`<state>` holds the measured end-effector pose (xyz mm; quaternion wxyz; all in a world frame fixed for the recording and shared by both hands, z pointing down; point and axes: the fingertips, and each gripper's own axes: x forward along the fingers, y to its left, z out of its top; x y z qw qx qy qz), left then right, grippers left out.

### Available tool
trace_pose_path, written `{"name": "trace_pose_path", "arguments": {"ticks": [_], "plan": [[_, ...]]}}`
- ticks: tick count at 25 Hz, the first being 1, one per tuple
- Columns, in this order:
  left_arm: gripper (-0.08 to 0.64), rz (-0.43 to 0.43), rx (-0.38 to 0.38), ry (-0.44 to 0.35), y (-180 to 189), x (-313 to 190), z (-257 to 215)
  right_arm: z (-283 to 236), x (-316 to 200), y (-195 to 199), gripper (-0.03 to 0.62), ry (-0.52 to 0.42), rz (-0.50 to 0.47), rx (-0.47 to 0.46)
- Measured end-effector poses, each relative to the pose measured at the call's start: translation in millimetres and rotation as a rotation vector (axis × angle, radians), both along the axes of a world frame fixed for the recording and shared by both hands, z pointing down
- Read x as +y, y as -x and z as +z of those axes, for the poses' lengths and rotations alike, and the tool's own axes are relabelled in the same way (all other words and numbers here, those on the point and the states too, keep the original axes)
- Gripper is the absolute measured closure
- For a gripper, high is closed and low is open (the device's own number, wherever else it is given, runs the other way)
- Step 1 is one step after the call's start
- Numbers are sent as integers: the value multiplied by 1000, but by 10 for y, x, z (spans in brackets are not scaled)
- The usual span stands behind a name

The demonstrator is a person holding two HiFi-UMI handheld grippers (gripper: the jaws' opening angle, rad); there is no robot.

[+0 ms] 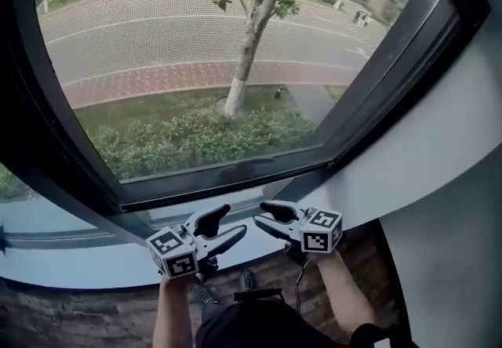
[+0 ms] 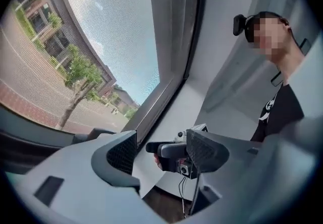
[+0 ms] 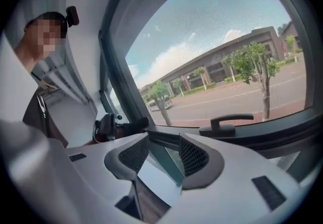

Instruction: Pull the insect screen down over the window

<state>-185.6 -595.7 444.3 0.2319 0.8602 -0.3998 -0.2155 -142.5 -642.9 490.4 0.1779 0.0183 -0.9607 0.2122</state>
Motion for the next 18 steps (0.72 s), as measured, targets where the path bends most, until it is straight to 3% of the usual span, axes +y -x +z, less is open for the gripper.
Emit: {"name": "trace_pose_path", "arguments": {"ticks": [7, 15, 18], "plan": [[232, -4, 50, -26, -130, 328, -164, -365, 356, -254, 439, 122, 17, -213], [232, -80, 15, -45, -504, 584, -468, -794, 564, -956, 454, 184, -4, -406], [232, -90, -11, -49, -550, 546, -568, -949, 511, -1064, 457, 172, -5, -437]]}}
